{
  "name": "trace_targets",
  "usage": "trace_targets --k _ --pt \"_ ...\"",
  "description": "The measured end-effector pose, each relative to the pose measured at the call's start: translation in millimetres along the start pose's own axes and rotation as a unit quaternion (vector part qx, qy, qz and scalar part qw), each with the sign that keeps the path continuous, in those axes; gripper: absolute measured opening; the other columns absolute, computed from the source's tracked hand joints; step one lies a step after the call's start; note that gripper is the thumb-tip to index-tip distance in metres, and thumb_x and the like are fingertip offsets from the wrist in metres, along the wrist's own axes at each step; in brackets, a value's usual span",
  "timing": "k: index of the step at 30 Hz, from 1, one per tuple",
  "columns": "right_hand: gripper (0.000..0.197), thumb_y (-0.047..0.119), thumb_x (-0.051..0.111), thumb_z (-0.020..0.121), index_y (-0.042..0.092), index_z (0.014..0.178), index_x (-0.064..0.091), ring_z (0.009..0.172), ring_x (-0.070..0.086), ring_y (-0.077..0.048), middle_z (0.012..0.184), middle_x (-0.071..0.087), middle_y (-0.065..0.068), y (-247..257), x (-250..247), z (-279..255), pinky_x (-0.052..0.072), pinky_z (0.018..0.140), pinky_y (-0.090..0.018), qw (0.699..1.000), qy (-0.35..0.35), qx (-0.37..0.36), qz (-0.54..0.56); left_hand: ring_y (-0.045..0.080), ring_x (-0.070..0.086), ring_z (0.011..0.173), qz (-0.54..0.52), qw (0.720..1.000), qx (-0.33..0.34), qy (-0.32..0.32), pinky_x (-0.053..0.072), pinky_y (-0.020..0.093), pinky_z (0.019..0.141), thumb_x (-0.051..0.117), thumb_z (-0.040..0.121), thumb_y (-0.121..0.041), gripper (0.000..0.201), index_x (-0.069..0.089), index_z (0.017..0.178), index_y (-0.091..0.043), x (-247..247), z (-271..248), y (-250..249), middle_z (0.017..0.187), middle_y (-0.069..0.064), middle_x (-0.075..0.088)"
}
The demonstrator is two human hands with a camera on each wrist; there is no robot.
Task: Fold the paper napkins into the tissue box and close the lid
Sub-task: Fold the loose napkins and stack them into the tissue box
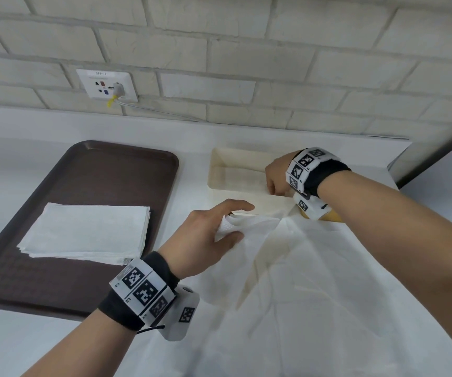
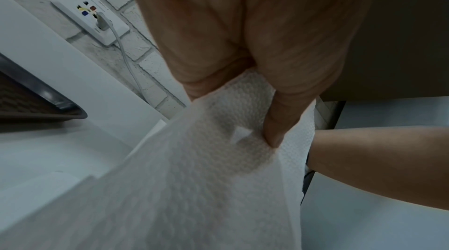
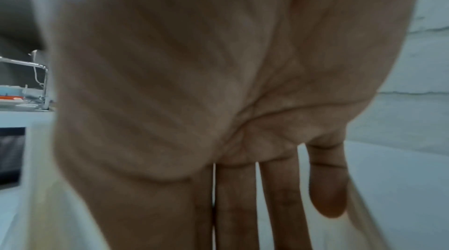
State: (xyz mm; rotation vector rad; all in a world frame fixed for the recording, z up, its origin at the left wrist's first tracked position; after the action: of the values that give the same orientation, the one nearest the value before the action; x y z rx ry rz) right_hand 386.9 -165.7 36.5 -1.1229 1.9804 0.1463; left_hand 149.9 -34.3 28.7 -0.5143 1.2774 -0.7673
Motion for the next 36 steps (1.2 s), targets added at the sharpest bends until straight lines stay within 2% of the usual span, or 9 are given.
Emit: trace_targets --k 7,13,15,17,21,23,30,33,36 --pt "0.034 0.008 0.056 0.088 0.023 0.112 0.075 0.097 0.066 -0.02 0.109 0.073 0.003 5.3 -10.2 -10.0 0.048 0.067 -0.029 0.999 0.03 -0.02 0.028 0.007 0.061 0.073 0.007 1.0 -0.023 -0.013 0.039 0.002 0.075 0.077 0.092 -0.014 0.049 0.061 0.135 -0.033 -10.2 -1.5 0.4 0.101 -0.055 0.053" --pt "0.034 0.015 0.05 0.099 0.029 0.123 0.07 0.115 0.061 -0.023 0.129 0.065 0.004 -3.7 -6.1 -38.1 0.049 0.096 -0.032 0.986 -0.105 -0.042 0.119 0.026 0.067 0.089 -0.01 0.998 -0.017 -0.062 0.046 0.013 0.084 0.077 0.091 -0.02 0.052 0.056 0.132 -0.046 -35.4 -3.5 -7.2 0.114 -0.015 0.07" --pt "0.036 0.006 0.05 0.098 0.022 0.122 0.071 0.114 0.064 -0.021 0.121 0.07 0.002 -7.6 -6.3 -61.6 0.047 0.095 -0.026 0.915 -0.273 -0.056 0.292 0.007 0.064 0.094 -0.028 0.995 0.001 -0.097 0.044 0.009 0.086 0.079 0.09 -0.014 0.055 0.057 0.132 -0.041 -47.4 -3.7 -13.5 0.118 -0.025 0.067" --pt "0.042 -0.007 0.054 0.092 0.018 0.123 0.069 0.114 0.066 -0.015 0.117 0.073 0.001 0.0 8.4 -90.7 0.049 0.1 -0.026 0.762 -0.374 -0.119 0.515 -0.004 0.06 0.101 -0.064 0.99 0.013 -0.124 0.042 0.008 0.091 0.08 0.089 -0.009 0.056 0.058 0.131 -0.037 -57.9 -3.3 -20.0 0.116 -0.039 0.061" --pt "0.08 0.035 0.086 0.078 0.026 0.146 0.045 0.133 0.055 -0.02 0.14 0.062 0.002 52.3 48.3 -132.0 0.048 0.106 -0.038 0.519 -0.247 -0.314 0.756 -0.005 0.059 0.109 -0.149 0.978 0.031 -0.146 0.046 0.021 0.1 0.079 0.09 -0.008 0.054 0.058 0.133 -0.032 -69.4 0.4 -28.2 0.115 -0.038 0.06" --pt "0.09 0.044 0.091 0.069 0.027 0.144 0.044 0.129 0.058 -0.019 0.137 0.064 0.005 78.0 56.8 -139.8 0.05 0.102 -0.036 0.507 -0.235 -0.302 0.772 -0.004 0.06 0.106 -0.168 0.976 0.021 -0.137 0.048 0.02 0.096 0.08 0.089 -0.006 0.055 0.058 0.134 -0.029 -69.3 4.3 -29.2 0.115 -0.036 0.06" --pt "0.015 0.023 0.075 0.092 0.021 0.106 0.075 0.099 0.076 -0.02 0.105 0.079 0.001 112.3 83.1 -159.0 0.058 0.094 -0.055 0.494 -0.374 -0.059 0.783 0.01 0.07 0.11 -0.208 0.966 -0.083 -0.126 0.058 0.028 0.092 0.085 0.085 -0.011 0.054 0.06 0.132 -0.022 -40.8 -0.5 -19.0 0.121 -0.011 0.07" --pt "0.011 0.027 0.074 0.093 0.023 0.103 0.077 0.098 0.075 -0.021 0.103 0.079 0.002 109.0 103.3 -169.3 0.058 0.093 -0.054 0.503 -0.377 -0.017 0.777 0.011 0.074 0.101 -0.221 0.96 -0.116 -0.126 0.063 0.041 0.089 0.085 0.085 -0.012 0.052 0.061 0.13 -0.018 -26.8 -6.8 -19.5 0.116 -0.005 0.075" --pt "0.015 0.026 0.075 0.092 0.018 0.105 0.078 0.099 0.076 -0.026 0.103 0.08 -0.003 99.8 131.9 -179.8 0.059 0.093 -0.051 0.451 -0.362 0.039 0.815 0.013 0.075 0.099 -0.21 0.958 -0.135 -0.139 0.062 0.046 0.089 0.087 0.083 -0.021 0.05 0.063 0.126 -0.024 -23.9 -11.7 -15.8 0.114 -0.006 0.075"
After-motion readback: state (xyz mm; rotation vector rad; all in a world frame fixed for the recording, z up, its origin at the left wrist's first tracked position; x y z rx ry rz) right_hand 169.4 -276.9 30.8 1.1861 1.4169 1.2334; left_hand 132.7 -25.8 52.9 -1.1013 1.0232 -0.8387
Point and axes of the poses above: each hand's wrist, its own z-axis towards the middle knuckle, its own x-axis out of the palm, y = z × x, the point moved 2 cm from there along z, towards the middle knuckle
